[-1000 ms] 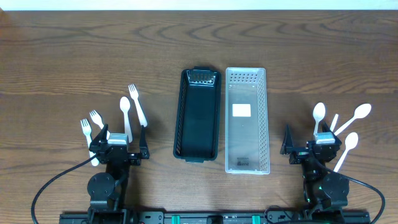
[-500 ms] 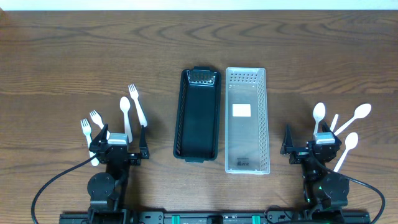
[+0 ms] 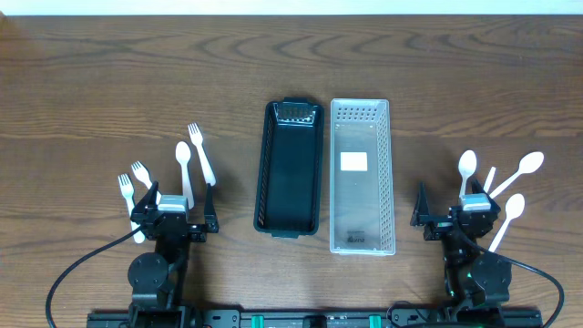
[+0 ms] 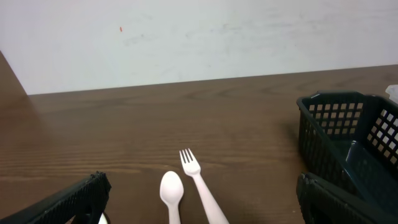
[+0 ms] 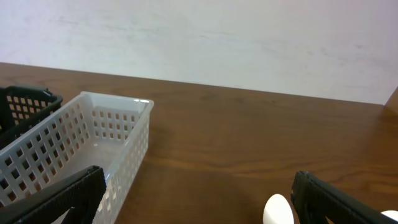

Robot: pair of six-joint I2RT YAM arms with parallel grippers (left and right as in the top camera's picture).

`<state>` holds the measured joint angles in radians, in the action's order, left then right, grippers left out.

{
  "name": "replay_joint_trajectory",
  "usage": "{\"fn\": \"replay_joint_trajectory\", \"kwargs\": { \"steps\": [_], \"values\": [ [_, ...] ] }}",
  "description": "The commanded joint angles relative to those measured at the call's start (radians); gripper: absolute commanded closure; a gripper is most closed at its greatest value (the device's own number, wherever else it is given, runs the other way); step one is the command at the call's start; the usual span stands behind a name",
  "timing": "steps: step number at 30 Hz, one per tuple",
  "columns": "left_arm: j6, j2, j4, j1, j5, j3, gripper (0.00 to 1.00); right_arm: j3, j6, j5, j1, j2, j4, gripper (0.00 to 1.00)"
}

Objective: Pack container

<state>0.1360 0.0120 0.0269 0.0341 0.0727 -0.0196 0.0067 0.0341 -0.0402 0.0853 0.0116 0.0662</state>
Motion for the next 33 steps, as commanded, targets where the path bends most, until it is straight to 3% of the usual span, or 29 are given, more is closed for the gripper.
{"fn": "replay_joint_trajectory", "kwargs": {
  "steps": [1,33],
  "values": [
    [0.017,-0.008,0.035,0.003,0.029,0.016,0.02,-0.001,0.008,0.004,-0.006,-0.006,0.005,0.01],
    [0.017,-0.008,0.032,0.003,0.029,0.016,0.02,-0.001,0.008,-0.005,-0.006,-0.006,-0.026,0.01]
  ]
}}
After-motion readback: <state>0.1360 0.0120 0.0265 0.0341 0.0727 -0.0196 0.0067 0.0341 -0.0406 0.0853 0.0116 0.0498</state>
